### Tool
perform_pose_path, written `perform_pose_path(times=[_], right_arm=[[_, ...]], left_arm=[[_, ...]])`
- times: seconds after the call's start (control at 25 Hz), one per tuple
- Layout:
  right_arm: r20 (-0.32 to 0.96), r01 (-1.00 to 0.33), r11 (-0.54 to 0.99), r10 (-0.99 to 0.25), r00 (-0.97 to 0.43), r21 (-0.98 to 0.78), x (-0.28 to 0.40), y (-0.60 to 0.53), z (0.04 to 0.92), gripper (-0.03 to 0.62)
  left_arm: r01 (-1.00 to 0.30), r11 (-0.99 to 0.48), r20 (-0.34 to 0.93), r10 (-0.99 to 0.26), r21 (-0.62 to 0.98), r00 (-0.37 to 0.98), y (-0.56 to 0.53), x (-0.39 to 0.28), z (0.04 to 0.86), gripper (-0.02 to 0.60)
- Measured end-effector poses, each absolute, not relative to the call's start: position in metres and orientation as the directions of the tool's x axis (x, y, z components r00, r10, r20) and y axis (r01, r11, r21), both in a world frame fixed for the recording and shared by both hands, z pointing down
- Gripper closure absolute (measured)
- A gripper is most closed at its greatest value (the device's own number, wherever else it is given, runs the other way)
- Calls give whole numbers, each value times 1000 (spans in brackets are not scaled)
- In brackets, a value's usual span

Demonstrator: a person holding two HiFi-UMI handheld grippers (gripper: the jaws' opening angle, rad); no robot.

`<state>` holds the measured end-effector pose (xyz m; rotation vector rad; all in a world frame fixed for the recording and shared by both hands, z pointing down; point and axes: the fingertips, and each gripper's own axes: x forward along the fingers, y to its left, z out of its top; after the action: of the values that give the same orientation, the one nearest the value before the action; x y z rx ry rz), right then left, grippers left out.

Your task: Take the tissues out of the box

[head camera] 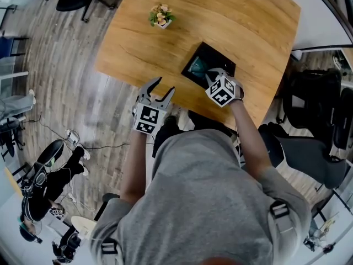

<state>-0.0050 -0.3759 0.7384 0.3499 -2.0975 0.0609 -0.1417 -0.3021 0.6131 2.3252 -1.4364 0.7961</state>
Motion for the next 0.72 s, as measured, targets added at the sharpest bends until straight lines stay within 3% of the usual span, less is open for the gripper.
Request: perform_pose_path(times=[0.72], right_arm=[[840,-291,946,-274,-469,145,-4,-371,723,585]], left_arm=[[-876,-479,564,-741,-62,365,-300,-142,602,342]])
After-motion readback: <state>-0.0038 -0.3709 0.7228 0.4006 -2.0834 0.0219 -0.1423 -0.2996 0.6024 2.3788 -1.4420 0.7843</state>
